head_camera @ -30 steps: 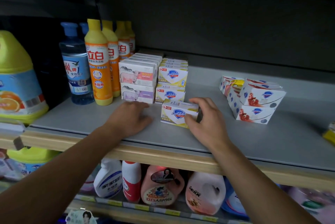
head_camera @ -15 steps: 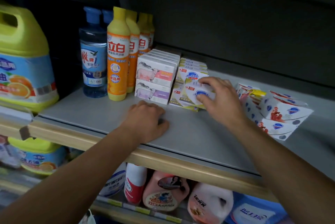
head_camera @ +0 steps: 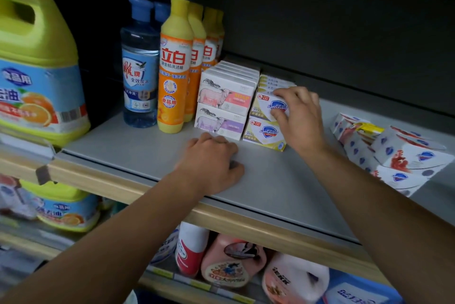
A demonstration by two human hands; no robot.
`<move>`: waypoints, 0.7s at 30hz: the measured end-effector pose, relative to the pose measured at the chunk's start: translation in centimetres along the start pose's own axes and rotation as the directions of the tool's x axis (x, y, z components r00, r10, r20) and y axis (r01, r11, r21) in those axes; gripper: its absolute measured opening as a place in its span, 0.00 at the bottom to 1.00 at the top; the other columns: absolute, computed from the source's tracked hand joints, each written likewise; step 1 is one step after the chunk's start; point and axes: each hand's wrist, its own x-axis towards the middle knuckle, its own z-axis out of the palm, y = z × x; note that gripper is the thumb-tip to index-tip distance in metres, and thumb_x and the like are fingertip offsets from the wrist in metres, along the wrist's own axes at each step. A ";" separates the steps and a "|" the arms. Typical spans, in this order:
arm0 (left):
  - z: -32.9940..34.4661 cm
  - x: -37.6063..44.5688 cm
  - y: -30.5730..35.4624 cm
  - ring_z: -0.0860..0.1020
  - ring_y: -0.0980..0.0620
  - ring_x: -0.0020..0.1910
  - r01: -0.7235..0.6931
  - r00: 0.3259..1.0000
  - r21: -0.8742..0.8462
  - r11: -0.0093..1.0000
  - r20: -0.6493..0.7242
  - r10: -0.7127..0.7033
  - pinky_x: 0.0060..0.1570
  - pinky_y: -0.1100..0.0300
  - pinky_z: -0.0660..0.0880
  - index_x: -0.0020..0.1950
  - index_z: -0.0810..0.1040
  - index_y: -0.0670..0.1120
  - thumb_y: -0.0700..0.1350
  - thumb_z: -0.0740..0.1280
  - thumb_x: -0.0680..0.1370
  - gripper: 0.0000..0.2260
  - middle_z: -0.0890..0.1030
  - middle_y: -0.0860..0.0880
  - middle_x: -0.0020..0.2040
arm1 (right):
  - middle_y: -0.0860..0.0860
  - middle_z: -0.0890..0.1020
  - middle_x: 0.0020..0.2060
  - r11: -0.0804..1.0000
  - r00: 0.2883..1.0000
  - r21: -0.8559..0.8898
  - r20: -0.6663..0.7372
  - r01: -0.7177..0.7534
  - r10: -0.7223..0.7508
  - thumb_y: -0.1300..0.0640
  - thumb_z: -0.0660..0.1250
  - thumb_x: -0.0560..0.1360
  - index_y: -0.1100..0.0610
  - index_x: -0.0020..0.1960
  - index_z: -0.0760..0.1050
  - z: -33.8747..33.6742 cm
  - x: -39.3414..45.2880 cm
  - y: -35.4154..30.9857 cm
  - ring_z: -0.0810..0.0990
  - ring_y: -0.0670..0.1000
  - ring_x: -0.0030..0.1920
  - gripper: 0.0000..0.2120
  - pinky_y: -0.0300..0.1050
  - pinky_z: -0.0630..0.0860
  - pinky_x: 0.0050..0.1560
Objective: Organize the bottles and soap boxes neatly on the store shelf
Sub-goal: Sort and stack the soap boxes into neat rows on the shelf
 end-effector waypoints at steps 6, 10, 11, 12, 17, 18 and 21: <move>-0.2 0.1 0.2 0.70 0.45 0.63 0.014 1.000 -0.005 1.000 0.019 -0.014 0.60 0.52 0.66 0.63 0.76 0.54 0.59 0.60 0.75 0.20 0.77 0.50 0.62 | 0.52 0.75 0.60 1.000 0.998 0.010 0.052 -0.020 0.019 0.54 0.68 0.76 0.52 0.66 0.74 -0.6 0.1 -0.2 0.69 0.55 0.60 0.18 0.49 0.68 0.61; -0.5 0.0 0.2 0.71 0.45 0.63 0.012 1.000 -0.010 1.000 0.016 -0.012 0.61 0.52 0.67 0.65 0.76 0.55 0.59 0.60 0.76 0.20 0.77 0.51 0.63 | 0.51 0.73 0.63 1.000 0.990 -0.006 0.136 -0.022 0.023 0.50 0.68 0.75 0.51 0.69 0.71 -1.7 -0.2 -0.3 0.68 0.55 0.64 0.23 0.49 0.67 0.65; -0.5 -0.1 0.3 0.71 0.45 0.63 0.011 1.000 -0.008 1.000 0.015 -0.011 0.61 0.53 0.67 0.65 0.76 0.55 0.59 0.60 0.76 0.20 0.78 0.51 0.63 | 0.51 0.73 0.64 1.000 0.988 -0.007 0.153 -0.026 0.026 0.50 0.68 0.74 0.52 0.70 0.70 -2.1 -0.4 -0.3 0.67 0.56 0.65 0.25 0.48 0.66 0.66; -0.6 -0.2 0.3 0.71 0.45 0.63 0.010 1.000 -0.008 1.000 0.014 -0.009 0.61 0.53 0.67 0.65 0.76 0.54 0.59 0.60 0.76 0.20 0.78 0.51 0.63 | 0.51 0.73 0.65 0.999 0.986 -0.001 0.161 -0.034 0.034 0.49 0.68 0.74 0.52 0.70 0.69 -2.6 -0.7 -0.2 0.67 0.56 0.65 0.26 0.48 0.65 0.66; -1.0 -0.4 0.6 0.74 0.45 0.61 -0.010 1.000 -0.003 1.000 0.009 0.010 0.62 0.54 0.71 0.63 0.78 0.52 0.58 0.61 0.77 0.19 0.80 0.50 0.62 | 0.52 0.73 0.66 0.998 0.991 -0.012 0.116 -0.065 0.066 0.49 0.69 0.74 0.53 0.70 0.70 -5.9 -3.5 1.8 0.68 0.57 0.67 0.26 0.50 0.66 0.67; -1.1 -0.4 0.7 0.74 0.44 0.61 -0.012 1.000 0.001 1.000 0.013 0.012 0.61 0.54 0.72 0.63 0.78 0.52 0.58 0.61 0.77 0.19 0.80 0.49 0.62 | 0.53 0.74 0.65 0.996 0.993 -0.043 0.092 -0.072 0.076 0.49 0.69 0.74 0.54 0.69 0.71 -6.8 -4.1 2.6 0.69 0.58 0.66 0.26 0.51 0.65 0.67; -1.5 -0.5 1.1 0.76 0.44 0.61 -0.009 1.000 0.003 1.000 0.026 0.009 0.60 0.53 0.73 0.63 0.79 0.52 0.61 0.58 0.74 0.23 0.80 0.49 0.62 | 0.55 0.77 0.61 0.979 0.992 -0.156 -0.025 -0.130 0.127 0.49 0.69 0.73 0.54 0.66 0.74 -9.6 -5.9 5.5 0.72 0.59 0.63 0.23 0.53 0.62 0.67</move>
